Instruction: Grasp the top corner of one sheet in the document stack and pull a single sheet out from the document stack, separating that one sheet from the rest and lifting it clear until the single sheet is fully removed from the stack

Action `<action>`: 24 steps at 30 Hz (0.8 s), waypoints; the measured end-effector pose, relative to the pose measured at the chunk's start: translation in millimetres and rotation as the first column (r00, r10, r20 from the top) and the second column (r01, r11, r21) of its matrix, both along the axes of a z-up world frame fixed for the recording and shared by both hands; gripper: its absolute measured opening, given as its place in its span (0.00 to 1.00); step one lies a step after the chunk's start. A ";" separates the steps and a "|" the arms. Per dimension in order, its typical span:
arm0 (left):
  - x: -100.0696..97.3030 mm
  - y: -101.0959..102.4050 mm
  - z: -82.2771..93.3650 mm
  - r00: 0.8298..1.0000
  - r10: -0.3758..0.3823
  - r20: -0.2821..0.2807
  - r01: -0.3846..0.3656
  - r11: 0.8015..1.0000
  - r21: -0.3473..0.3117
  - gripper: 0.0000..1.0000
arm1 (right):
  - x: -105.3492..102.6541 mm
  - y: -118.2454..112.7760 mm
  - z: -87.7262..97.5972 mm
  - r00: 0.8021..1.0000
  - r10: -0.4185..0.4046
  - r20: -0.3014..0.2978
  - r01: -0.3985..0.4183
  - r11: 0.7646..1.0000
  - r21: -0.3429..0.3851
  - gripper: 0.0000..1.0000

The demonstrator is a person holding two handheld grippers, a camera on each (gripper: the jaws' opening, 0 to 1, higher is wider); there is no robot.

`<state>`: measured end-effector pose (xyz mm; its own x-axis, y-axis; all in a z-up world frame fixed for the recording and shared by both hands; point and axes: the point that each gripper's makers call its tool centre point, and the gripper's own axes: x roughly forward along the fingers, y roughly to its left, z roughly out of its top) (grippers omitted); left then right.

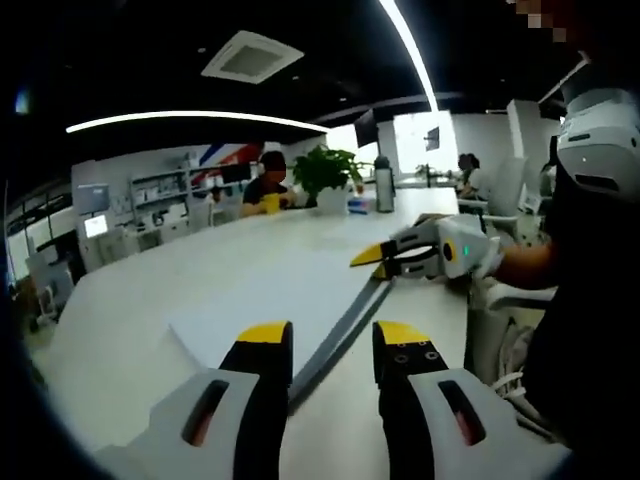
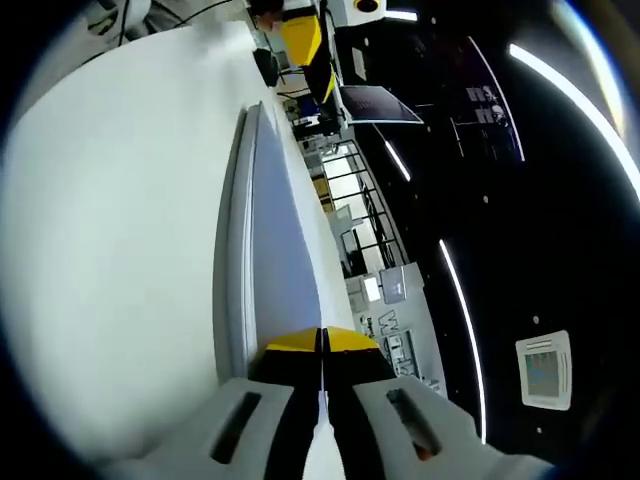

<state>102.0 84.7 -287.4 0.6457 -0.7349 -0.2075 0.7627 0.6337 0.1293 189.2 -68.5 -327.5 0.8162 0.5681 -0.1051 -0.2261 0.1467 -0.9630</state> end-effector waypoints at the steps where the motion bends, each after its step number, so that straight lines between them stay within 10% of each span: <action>1: -3.8 1.8 -0.8 1.000 0.005 0.003 -0.005 1.000 0.004 0.34 | 0.1 0.1 0.1 1.000 0.000 -0.001 0.000 1.000 0.001 0.02; 24: -47.3 14.3 -29.5 0.984 0.162 -0.077 -0.170 0.978 -0.122 0.38 | -1.3 0.4 -3.5 1.000 0.008 0.028 -0.007 1.000 -0.025 0.02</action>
